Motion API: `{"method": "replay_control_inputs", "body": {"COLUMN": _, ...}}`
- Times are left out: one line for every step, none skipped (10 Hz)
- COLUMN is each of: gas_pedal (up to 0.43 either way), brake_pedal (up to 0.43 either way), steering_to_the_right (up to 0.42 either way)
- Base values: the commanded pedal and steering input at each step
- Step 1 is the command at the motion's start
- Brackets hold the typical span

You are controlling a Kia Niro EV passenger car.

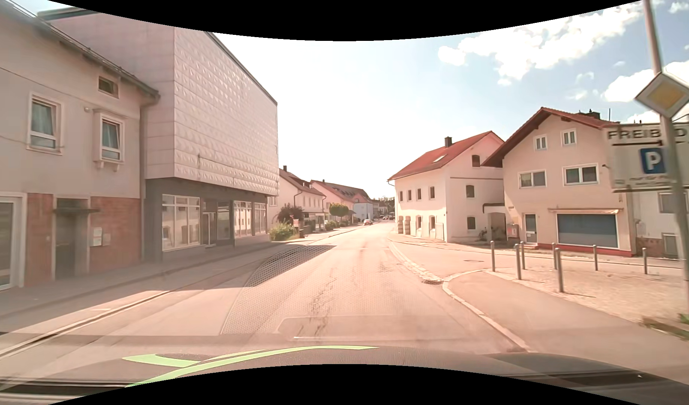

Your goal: Follow the waypoints while adhering to traffic rules and regulations

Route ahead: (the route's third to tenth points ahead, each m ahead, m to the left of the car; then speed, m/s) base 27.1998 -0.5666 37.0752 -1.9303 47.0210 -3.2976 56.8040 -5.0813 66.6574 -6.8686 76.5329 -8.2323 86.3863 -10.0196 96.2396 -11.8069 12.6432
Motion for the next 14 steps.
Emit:
{"method": "replay_control_inputs", "body": {"gas_pedal": 0.0, "brake_pedal": 0.0, "steering_to_the_right": 0.018}}
{"method": "replay_control_inputs", "body": {"gas_pedal": 0.0, "brake_pedal": 0.0, "steering_to_the_right": 0.018}}
{"method": "replay_control_inputs", "body": {"gas_pedal": 0.0, "brake_pedal": 0.0, "steering_to_the_right": 0.018}}
{"method": "replay_control_inputs", "body": {"gas_pedal": 0.0, "brake_pedal": 0.0, "steering_to_the_right": 0.018}}
{"method": "replay_control_inputs", "body": {"gas_pedal": 0.0, "brake_pedal": 0.0, "steering_to_the_right": 0.018}}
{"method": "replay_control_inputs", "body": {"gas_pedal": 0.0, "brake_pedal": 0.0, "steering_to_the_right": 0.018}}
{"method": "replay_control_inputs", "body": {"gas_pedal": 0.0, "brake_pedal": 0.0, "steering_to_the_right": 0.018}}
{"method": "replay_control_inputs", "body": {"gas_pedal": 0.0, "brake_pedal": 0.006, "steering_to_the_right": 0.018}}
{"method": "replay_control_inputs", "body": {"gas_pedal": 0.0, "brake_pedal": 0.024, "steering_to_the_right": 0.018}}
{"method": "replay_control_inputs", "body": {"gas_pedal": 0.0, "brake_pedal": 0.037, "steering_to_the_right": 0.019}}
{"method": "replay_control_inputs", "body": {"gas_pedal": 0.0, "brake_pedal": 0.043, "steering_to_the_right": 0.019}}
{"method": "replay_control_inputs", "body": {"gas_pedal": 0.0, "brake_pedal": 0.043, "steering_to_the_right": 0.019}}
{"method": "replay_control_inputs", "body": {"gas_pedal": 0.0, "brake_pedal": 0.043, "steering_to_the_right": 0.019}}
{"method": "replay_control_inputs", "body": {"gas_pedal": 0.0, "brake_pedal": 0.049, "steering_to_the_right": 0.019}}
